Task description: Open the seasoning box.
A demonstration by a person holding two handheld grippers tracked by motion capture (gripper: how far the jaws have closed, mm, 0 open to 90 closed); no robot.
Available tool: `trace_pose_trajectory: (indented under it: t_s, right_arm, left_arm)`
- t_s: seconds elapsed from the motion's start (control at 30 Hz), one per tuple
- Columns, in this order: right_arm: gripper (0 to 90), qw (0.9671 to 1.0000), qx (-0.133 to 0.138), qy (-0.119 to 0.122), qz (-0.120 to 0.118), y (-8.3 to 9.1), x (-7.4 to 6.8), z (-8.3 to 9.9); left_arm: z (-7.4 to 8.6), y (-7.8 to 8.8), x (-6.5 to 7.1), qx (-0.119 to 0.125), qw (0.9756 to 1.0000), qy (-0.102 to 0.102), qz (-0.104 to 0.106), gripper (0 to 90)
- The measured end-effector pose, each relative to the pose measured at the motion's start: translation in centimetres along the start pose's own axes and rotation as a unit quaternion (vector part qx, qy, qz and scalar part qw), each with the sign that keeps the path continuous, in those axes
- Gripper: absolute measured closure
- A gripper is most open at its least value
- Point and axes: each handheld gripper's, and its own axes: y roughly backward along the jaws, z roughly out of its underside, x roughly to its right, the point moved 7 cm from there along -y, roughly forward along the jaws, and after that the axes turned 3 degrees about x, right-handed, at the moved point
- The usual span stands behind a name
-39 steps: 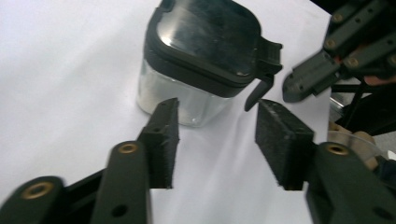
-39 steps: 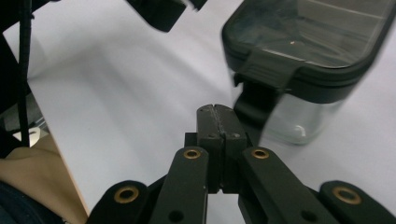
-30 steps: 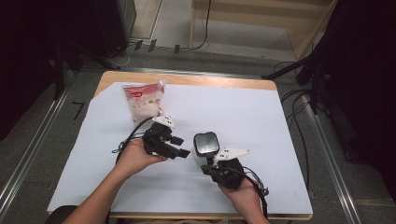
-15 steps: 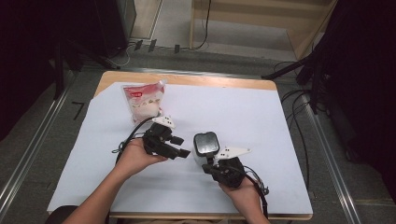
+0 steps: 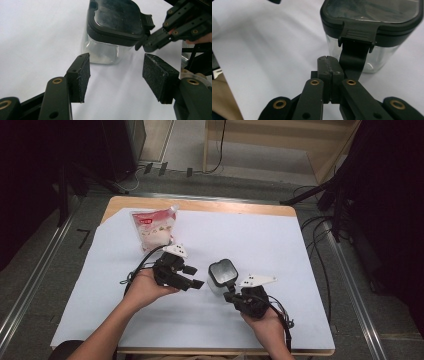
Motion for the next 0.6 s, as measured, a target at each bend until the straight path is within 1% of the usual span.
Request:
trace_pose_trajectory:
  t_s: [0.07,0.13,0.2,0.3,0.47,0.53,0.57,0.6]
  right_arm:
    - [90.0,1.0000,0.002,-0.004,0.003,0.1,0.2,0.0]
    - [90.0,0.9999,0.003,-0.012,0.010,0.3,0.9,0.0]
    - [90.0,0.9996,0.007,-0.024,0.014,0.6,1.7,-0.1]
    - [90.0,0.9994,0.012,-0.027,0.015,0.8,2.0,-0.3]
    - [90.0,0.9994,0.012,-0.026,0.018,1.0,2.2,-0.3]
    - [90.0,0.9994,0.011,-0.027,0.019,1.1,2.4,-0.3]
    - [90.0,0.9993,0.011,-0.029,0.022,1.2,2.7,-0.4]
    - [90.0,0.9993,0.011,-0.029,0.022,1.2,2.7,-0.4]
  left_arm:
    - [0.0,0.0,0.0,-0.001,1.0000,-0.002,-0.001,40.2]
    - [0.0,0.0,0.0,-0.004,1.0000,-0.003,-0.001,40.1]
    - [0.0,-0.1,0.0,0.000,1.0000,-0.002,-0.001,40.1]
    - [0.0,-0.2,0.0,-0.001,1.0000,-0.002,0.000,40.3]
    - [0.1,-0.3,0.1,-0.005,1.0000,-0.004,0.002,40.4]
    - [0.1,-0.3,0.1,-0.003,1.0000,-0.003,0.002,40.3]
    - [0.1,-0.2,0.1,-0.005,1.0000,-0.003,0.000,40.3]
    - [0.1,-0.2,0.0,-0.008,1.0000,-0.002,0.001,40.3]
